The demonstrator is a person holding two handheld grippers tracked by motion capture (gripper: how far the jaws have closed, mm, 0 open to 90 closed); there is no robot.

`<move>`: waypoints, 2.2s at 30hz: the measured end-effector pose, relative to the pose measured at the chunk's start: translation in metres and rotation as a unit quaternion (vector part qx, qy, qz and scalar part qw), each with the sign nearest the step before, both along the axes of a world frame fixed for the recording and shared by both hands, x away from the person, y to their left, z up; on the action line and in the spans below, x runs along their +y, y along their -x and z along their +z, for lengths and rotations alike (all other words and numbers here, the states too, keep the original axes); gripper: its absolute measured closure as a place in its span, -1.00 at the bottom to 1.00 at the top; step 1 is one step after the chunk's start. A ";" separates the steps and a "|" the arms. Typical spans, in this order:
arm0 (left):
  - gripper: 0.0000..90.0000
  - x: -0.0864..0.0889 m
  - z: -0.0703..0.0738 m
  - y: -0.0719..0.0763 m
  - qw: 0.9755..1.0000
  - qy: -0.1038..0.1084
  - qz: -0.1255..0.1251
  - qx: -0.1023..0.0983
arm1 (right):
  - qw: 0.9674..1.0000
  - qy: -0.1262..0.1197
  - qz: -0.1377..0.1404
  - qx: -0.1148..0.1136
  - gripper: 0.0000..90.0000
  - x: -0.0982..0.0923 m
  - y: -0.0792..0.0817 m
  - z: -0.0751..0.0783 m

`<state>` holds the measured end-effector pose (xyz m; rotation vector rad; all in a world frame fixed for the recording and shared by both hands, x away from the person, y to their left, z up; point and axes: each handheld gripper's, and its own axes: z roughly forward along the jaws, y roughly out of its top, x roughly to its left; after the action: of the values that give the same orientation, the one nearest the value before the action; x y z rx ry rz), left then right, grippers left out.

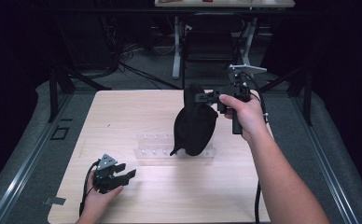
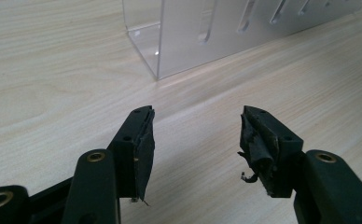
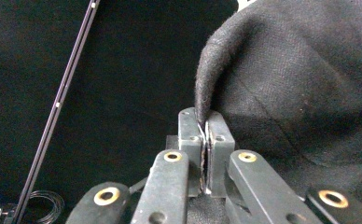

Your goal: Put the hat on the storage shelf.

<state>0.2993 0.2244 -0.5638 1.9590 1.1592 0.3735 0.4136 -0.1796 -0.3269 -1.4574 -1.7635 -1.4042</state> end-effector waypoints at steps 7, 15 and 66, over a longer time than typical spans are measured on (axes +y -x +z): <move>0.06 -0.003 0.003 0.002 1.000 -0.003 -0.012 -0.012 | 1.000 -0.010 0.005 0.002 0.95 0.011 0.000 -0.002; 0.06 -0.004 0.005 0.003 1.000 -0.006 -0.012 -0.020 | 1.000 -0.021 0.009 0.004 0.95 0.018 -0.002 -0.004; 0.51 -0.111 0.079 -0.007 0.988 -0.014 -0.127 -0.089 | 0.999 -0.021 0.025 -0.009 0.93 0.058 -0.003 -0.001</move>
<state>0.3062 0.1138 -0.4847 2.0230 0.7836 0.4212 0.4162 -0.1213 -0.3280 -1.3724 -1.7597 -1.4248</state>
